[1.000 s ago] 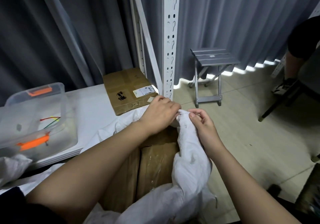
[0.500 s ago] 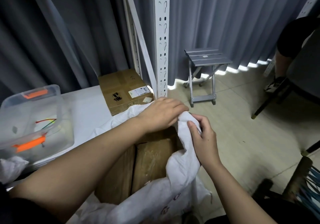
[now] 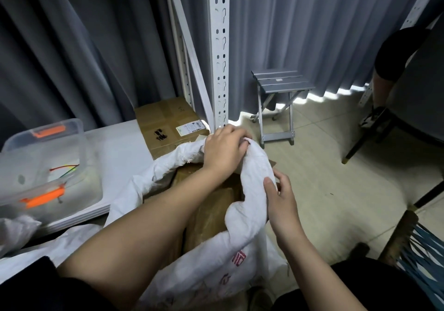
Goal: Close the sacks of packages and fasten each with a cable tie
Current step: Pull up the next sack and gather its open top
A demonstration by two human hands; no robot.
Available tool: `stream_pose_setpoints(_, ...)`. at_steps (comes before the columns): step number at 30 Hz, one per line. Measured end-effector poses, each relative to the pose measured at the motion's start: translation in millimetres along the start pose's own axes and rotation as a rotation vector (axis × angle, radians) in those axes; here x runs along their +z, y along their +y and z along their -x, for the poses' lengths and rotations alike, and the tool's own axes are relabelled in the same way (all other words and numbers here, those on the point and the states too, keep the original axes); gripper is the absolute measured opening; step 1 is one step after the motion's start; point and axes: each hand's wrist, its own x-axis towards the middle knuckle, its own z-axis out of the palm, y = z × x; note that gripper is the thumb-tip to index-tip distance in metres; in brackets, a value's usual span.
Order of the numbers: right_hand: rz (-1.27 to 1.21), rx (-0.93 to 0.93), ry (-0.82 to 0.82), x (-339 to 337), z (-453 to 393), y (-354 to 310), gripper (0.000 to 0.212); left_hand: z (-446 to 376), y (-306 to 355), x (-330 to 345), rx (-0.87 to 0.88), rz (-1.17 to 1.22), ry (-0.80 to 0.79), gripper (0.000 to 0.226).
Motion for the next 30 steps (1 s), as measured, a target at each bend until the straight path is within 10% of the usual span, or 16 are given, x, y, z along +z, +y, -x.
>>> stream_pose_setpoints(6,-0.133,-0.087,0.164,-3,15,-8,0.013,60,36,-15,-0.07,0.17,-0.135,0.049)
stream_pose_setpoints(12,-0.332,0.038,-0.029,-9,23,-16,0.02,137,51,-20,-0.167,0.251,-0.335,0.079)
stream_pose_setpoints(23,-1.051,0.319,-0.191,2,13,-31,0.04,148,48,-14,-0.161,-0.347,-0.026,0.079)
stream_pose_setpoints(30,0.318,-0.014,-0.059,-4,10,-24,0.061,138,55,-6,0.014,-0.561,-0.135,0.062)
